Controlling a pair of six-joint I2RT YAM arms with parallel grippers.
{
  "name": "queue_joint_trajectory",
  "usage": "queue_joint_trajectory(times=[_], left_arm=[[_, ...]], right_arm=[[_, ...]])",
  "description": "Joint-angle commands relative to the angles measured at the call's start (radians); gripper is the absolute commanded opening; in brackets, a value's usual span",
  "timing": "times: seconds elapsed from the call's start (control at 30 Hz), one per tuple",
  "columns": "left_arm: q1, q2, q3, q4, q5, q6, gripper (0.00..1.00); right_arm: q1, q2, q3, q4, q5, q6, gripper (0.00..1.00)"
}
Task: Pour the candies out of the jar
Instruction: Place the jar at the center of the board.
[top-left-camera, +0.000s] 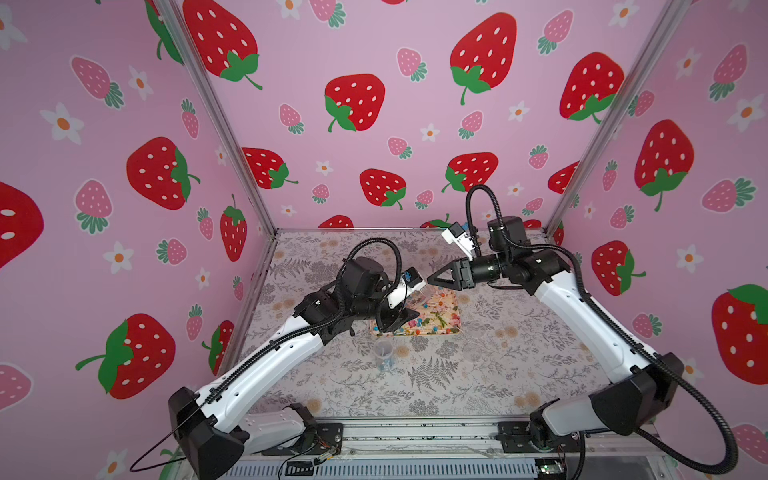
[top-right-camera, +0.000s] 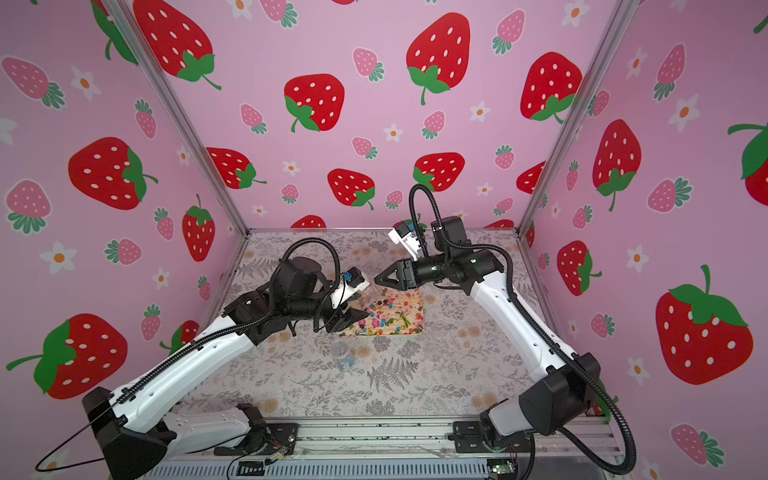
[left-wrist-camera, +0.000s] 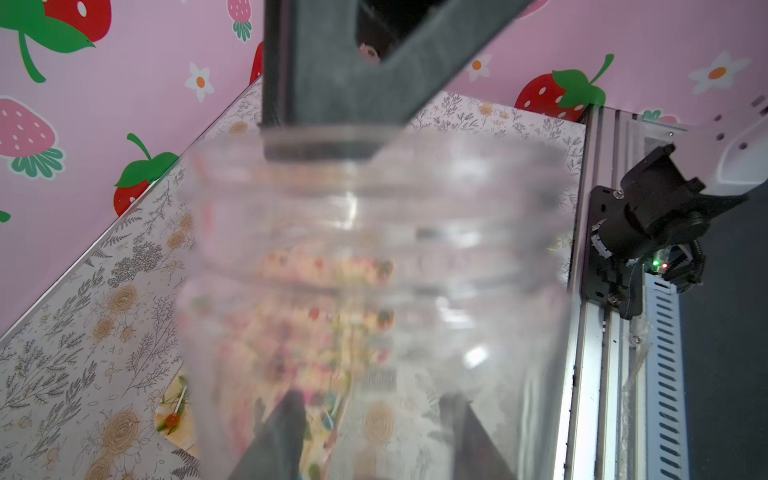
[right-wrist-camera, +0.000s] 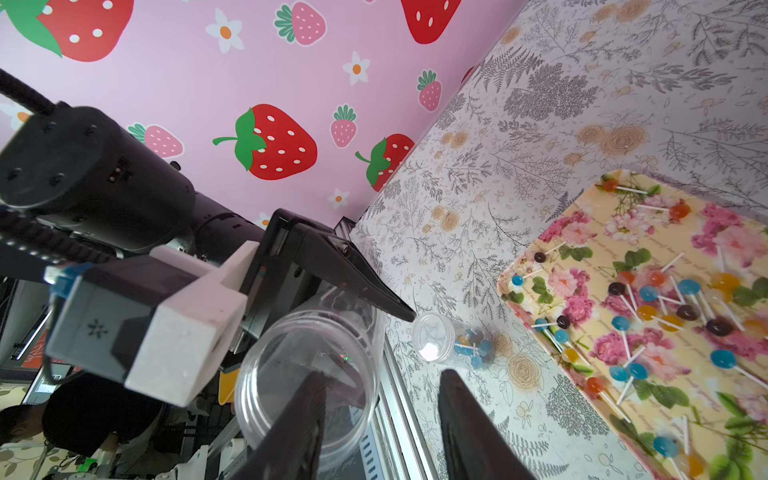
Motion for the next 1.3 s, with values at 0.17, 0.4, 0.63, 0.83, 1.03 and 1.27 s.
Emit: queue_joint_trajectory(times=[0.17, 0.4, 0.63, 0.83, 1.03, 1.27], left_arm=[[0.022, -0.005, -0.02, 0.048, 0.089, 0.003, 0.44], [0.022, -0.009, -0.014, 0.028, 0.089, 0.025, 0.45], [0.022, -0.012, -0.018, 0.039, 0.072, 0.022, 0.5], [0.022, -0.065, -0.077, 0.155, -0.068, -0.066, 0.72], [0.025, -0.22, -0.211, 0.325, -0.326, -0.202, 0.99], [0.031, -0.329, -0.29, 0.291, -0.418, -0.315, 0.99]], right_arm=[[0.052, 0.039, 0.078, -0.106, 0.001, -0.075, 0.38], [0.089, 0.09, 0.148, -0.192, 0.055, -0.129, 0.22], [0.122, 0.122, 0.219, -0.254, 0.175, -0.166, 0.0], [0.125, 0.166, 0.314, -0.327, 0.414, -0.181, 0.0], [0.1, 0.269, 0.435, -0.402, 0.679, -0.211, 0.0], [0.013, 0.509, 0.631, -0.488, 1.041, -0.256, 0.0]])
